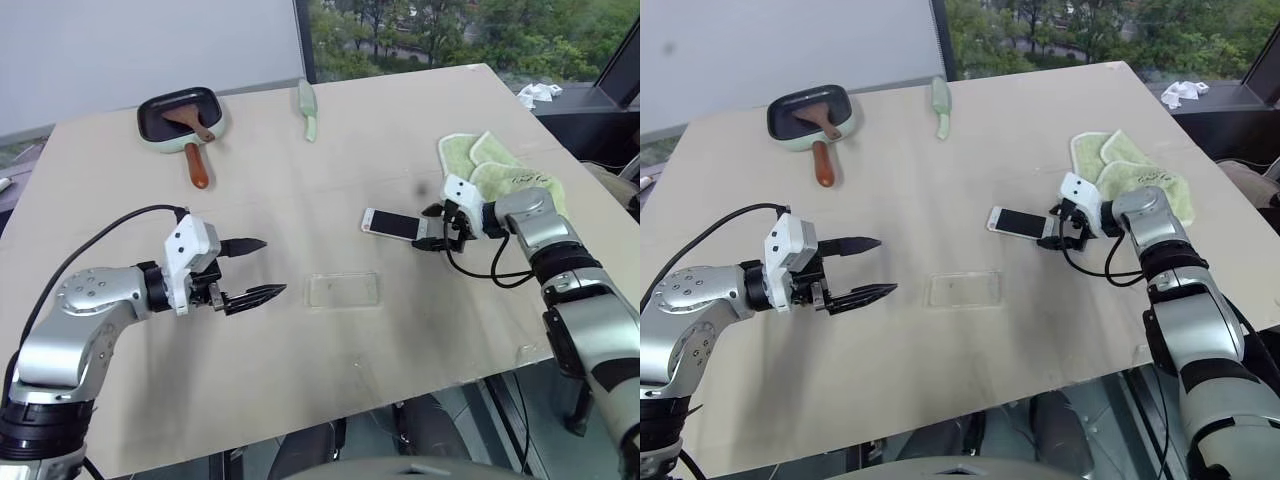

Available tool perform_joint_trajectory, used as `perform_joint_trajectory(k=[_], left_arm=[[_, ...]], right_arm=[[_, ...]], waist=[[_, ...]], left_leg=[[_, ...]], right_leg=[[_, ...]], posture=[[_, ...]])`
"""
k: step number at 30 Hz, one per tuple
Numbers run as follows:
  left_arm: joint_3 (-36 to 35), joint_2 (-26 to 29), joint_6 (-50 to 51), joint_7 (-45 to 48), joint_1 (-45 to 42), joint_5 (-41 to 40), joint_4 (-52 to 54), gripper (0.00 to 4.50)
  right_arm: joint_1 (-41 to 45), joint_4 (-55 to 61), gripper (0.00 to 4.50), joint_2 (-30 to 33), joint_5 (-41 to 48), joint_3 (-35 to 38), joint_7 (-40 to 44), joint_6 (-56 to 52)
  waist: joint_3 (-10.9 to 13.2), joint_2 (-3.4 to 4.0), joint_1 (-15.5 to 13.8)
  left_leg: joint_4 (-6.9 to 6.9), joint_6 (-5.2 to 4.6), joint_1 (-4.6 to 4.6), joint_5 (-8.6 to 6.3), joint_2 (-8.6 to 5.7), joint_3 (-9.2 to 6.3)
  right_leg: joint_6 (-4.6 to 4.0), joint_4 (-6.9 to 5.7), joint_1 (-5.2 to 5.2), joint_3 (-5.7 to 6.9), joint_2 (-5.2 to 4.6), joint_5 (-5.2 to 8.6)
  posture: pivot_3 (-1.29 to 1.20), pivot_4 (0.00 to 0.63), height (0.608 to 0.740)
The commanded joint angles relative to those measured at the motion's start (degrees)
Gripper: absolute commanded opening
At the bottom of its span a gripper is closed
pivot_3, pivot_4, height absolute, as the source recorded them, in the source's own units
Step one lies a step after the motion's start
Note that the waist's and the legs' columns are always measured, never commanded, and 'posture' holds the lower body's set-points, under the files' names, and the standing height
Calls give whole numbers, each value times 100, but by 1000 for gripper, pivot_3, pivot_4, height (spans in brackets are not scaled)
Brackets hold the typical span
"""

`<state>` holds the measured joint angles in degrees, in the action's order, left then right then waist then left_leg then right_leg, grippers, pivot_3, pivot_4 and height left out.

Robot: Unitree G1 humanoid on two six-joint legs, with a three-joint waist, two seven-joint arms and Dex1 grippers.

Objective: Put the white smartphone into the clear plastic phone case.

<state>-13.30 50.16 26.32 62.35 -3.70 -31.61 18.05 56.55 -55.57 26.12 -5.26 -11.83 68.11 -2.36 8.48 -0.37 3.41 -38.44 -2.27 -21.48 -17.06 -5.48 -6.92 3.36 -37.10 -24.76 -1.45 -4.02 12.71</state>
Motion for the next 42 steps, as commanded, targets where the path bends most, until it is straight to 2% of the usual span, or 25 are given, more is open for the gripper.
perform_joint_trajectory(k=[1,9,13,16,20,27,33,36,42], left_arm=[[-135,125,20,65,25,-107,221,4500],[-94,48,-1,23,0,-65,200,4500],[-90,42,-37,19,-8,-41,155,4500],[-92,40,-58,10,-34,-29,118,4500],[-59,33,-108,8,-103,11,30,4500],[76,-30,-219,-36,-320,113,-100,4500],[186,-103,-230,0,-414,108,-162,4500],[428,-240,-273,-57,-627,192,-297,4500],[1520,-851,-781,-188,-1309,997,-781,4500]], right_arm=[[-136,58,2872,-61,-105,-65,-185,-131],[-219,270,2846,-26,-41,-24,-64,-184],[-286,701,2846,-21,239,127,258,-297],[-375,1257,2846,-19,546,251,527,-510],[-712,2553,2846,130,832,194,882,-965],[-1321,4579,2846,439,1015,-16,883,-1883],[-1742,5769,2846,785,903,-373,735,-2356],[-1899,6189,2846,865,943,-517,656,-2602],[-2073,6436,2846,959,846,-761,439,-2756]], waist=[[-2,-2,27],[-3,-2,34],[-2,-1,33],[0,2,34],[3,6,-5],[3,6,-112],[3,5,-153],[3,5,-153],[1,3,-237]], left_leg=[[-1,0,1,0,0,1],[0,0,5,0,0,1],[1,0,5,0,0,0],[6,0,1,0,0,-1],[5,0,-22,0,-1,-8],[4,0,-35,0,-3,-13],[2,0,-37,0,-5,-12],[2,0,-36,0,-5,-12],[-7,-1,-38,0,-9,-12]], right_leg=[[0,0,1,-1,0,0],[0,-1,4,-1,0,0],[0,-1,3,-1,0,0],[0,2,-2,-1,0,0],[0,8,-16,2,-2,0],[0,10,-29,16,-3,0],[0,10,-29,17,-7,0],[0,10,-29,16,-5,0],[1,9,-27,20,-8,-1]], posture=[[0,150,740],[0,150,740],[0,150,740],[0,150,740],[0,150,740],[0,150,740],[0,150,740],[0,150,740],[0,150,740]])
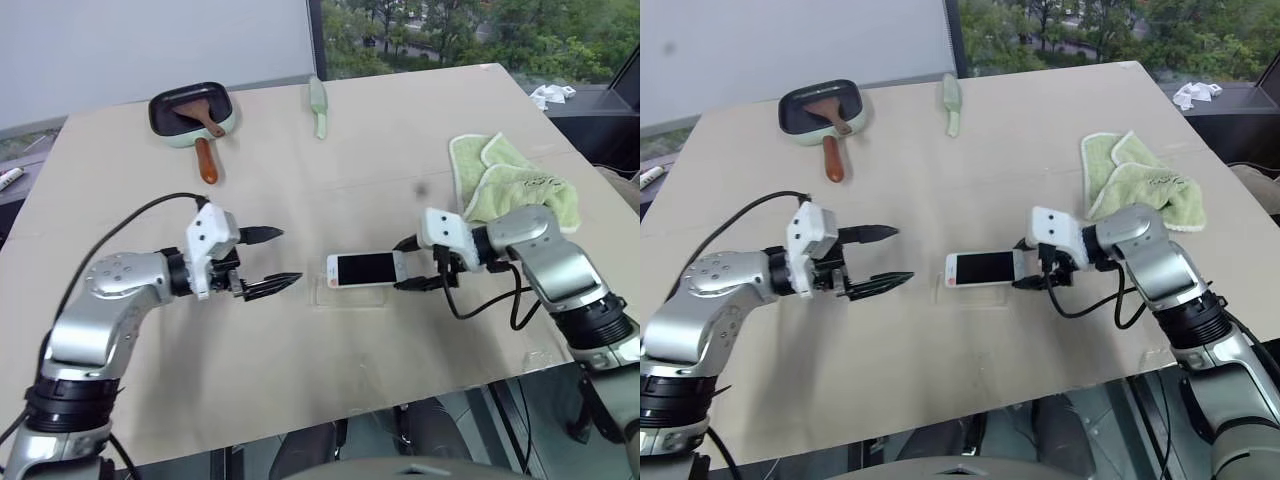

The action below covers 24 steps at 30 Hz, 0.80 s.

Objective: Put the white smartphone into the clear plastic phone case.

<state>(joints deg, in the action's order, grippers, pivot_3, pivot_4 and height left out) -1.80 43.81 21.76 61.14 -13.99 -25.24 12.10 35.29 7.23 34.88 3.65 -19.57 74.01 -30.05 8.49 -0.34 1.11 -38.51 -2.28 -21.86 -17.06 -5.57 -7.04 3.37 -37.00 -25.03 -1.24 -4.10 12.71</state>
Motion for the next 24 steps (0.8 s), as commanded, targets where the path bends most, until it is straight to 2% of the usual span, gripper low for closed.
perform_joint_trajectory(k=[1,2,5,8,10,11,14,24], left_arm=[[485,-320,-381,-55,-387,418,-276,4500],[552,-410,-426,-32,-473,441,-358,4500],[663,-544,-531,92,-631,487,-579,3791],[748,-560,-670,272,-696,549,-729,2291],[816,-560,-737,429,-710,560,-773,1567],[866,-562,-787,504,-707,585,-796,1432],[1016,-572,-943,662,-700,693,-861,122],[1387,-738,-1301,829,-864,1099,-1414,55]], right_arm=[[56,136,2846,104,-70,-24,-179,24],[59,129,2846,121,-76,-50,-198,24],[59,142,2846,156,-79,-107,-228,3],[56,149,2846,173,-60,-126,-297,-76],[54,144,2846,179,-49,-143,-332,-114],[49,156,2846,175,-43,-158,-347,-143],[37,184,2846,156,-22,-215,-367,-243],[42,251,2846,251,-28,-407,-347,-517]], waist=[[0,0,-23],[0,-2,-30],[-1,-4,-30],[-1,-3,-9],[-1,-4,-20],[-1,-4,-24],[-1,-4,-28],[-1,-4,-30]], left_leg=[[-1,0,-1,0,-1,1],[-2,0,-1,0,-2,0],[-4,0,-2,0,-1,-4],[-3,0,-2,0,0,-1],[-4,0,-2,0,-1,-2],[-4,0,-2,0,-1,-2],[-5,0,-3,0,-1,-2],[-9,0,-4,0,-1,-3]], right_leg=[[0,-1,0,-1,-1,0],[0,-3,0,0,-1,0],[0,-3,-1,5,0,0],[0,-4,-3,2,0,0],[0,-4,-2,2,0,0],[0,-4,-2,3,-1,0],[0,-4,-2,3,-1,0],[0,-5,-1,5,-1,0]], posture=[[0,150,740],[0,150,740],[0,150,740],[0,150,740],[0,150,740],[0,150,740],[0,150,740],[0,150,740]])
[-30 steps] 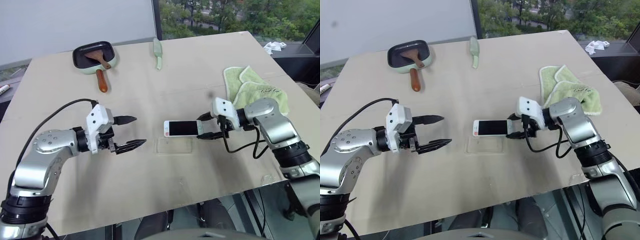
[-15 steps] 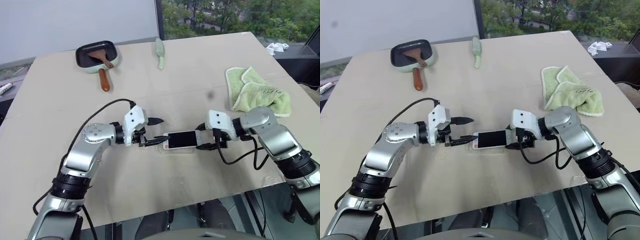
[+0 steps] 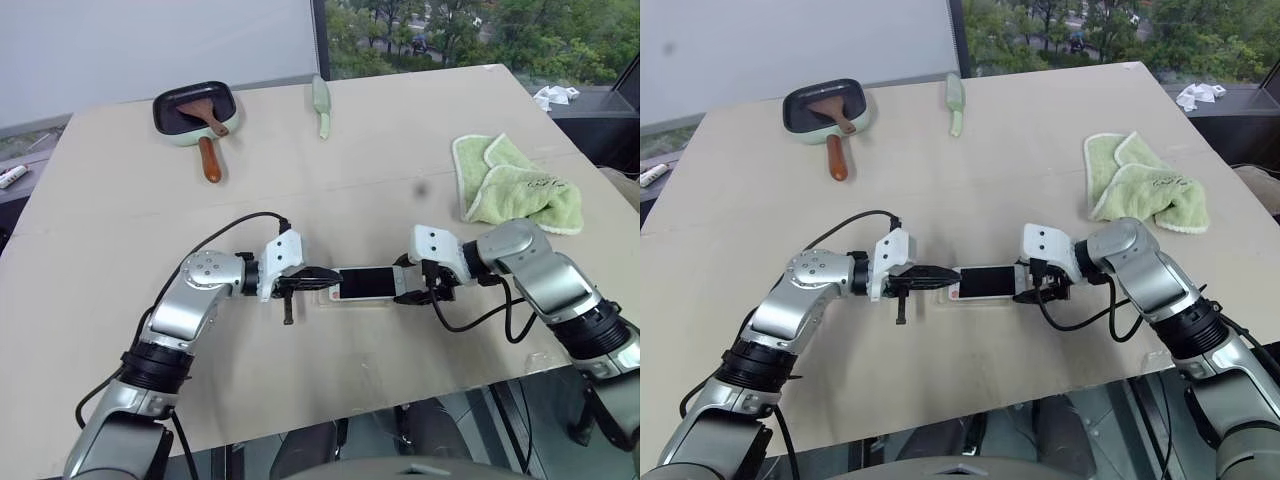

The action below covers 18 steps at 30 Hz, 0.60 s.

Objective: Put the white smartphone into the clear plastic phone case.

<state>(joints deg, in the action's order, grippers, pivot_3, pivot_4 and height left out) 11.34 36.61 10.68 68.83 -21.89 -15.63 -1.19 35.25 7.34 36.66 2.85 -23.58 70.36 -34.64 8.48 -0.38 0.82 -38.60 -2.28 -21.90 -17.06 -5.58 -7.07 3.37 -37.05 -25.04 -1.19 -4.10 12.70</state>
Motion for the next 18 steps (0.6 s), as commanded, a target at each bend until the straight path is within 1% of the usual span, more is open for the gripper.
perform_joint_trajectory(k=[1,3,7,18], left_arm=[[121,-34,-247,62,-89,211,-162,55],[224,-53,-407,98,-113,361,-331,55],[263,-126,-460,148,-106,382,-423,55],[417,-164,-610,165,-25,565,-564,55]], right_arm=[[38,259,2846,85,52,-22,20,-72],[38,290,2846,116,3,-74,-3,-70],[71,391,2846,144,-67,-136,-76,-123],[73,893,2846,158,108,-154,-102,-646]], waist=[[0,0,0],[0,0,5],[-2,-2,-1],[-4,-3,-1]], left_leg=[[0,0,0,0,0,0],[-1,0,1,0,0,0],[-4,0,1,0,0,0],[-10,0,2,0,-1,0]], right_leg=[[0,0,0,0,0,0],[0,-1,0,0,0,0],[0,-2,2,1,0,0],[0,-8,3,0,-1,0]], posture=[[0,150,740],[0,150,740],[0,150,740],[0,150,740]])
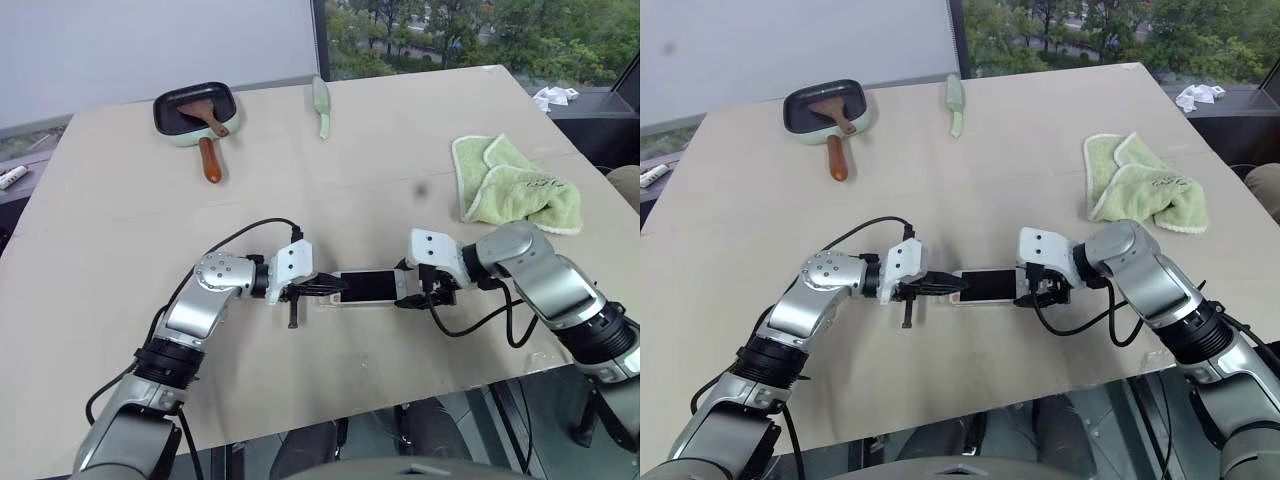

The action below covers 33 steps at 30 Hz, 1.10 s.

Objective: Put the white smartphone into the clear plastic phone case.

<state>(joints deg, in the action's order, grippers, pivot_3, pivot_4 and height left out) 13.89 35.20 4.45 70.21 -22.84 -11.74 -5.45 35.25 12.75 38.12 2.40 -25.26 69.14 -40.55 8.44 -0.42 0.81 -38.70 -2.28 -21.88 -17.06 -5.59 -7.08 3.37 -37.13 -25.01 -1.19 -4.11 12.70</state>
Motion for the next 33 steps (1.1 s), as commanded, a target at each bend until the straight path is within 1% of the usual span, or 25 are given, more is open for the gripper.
perform_joint_trajectory(k=[1,15,25,33], left_arm=[[165,-34,6,20,70,185,-160,55],[327,-85,-60,-332,129,645,-521,55],[397,45,385,-476,270,697,-347,55],[543,56,632,-847,251,1029,-356,55]], right_arm=[[79,359,2846,15,154,8,18,-72],[179,295,2846,-73,79,-92,-201,-113],[241,135,2846,-139,-29,-201,-217,104],[258,74,2846,-189,-87,-255,-172,127]], waist=[[0,0,-1],[-12,1,-2],[-51,3,3],[-93,5,2]], left_leg=[[0,0,0,0,0,0],[-15,0,15,0,0,-3],[-31,0,25,-1,-1,-2],[-32,0,36,-1,-1,-1]], right_leg=[[0,0,0,0,0,0],[0,-10,21,3,0,0],[0,-30,29,0,0,0],[0,-37,36,-3,1,1]], posture=[[0,150,740],[0,150,740],[0,150,740],[0,150,740]])
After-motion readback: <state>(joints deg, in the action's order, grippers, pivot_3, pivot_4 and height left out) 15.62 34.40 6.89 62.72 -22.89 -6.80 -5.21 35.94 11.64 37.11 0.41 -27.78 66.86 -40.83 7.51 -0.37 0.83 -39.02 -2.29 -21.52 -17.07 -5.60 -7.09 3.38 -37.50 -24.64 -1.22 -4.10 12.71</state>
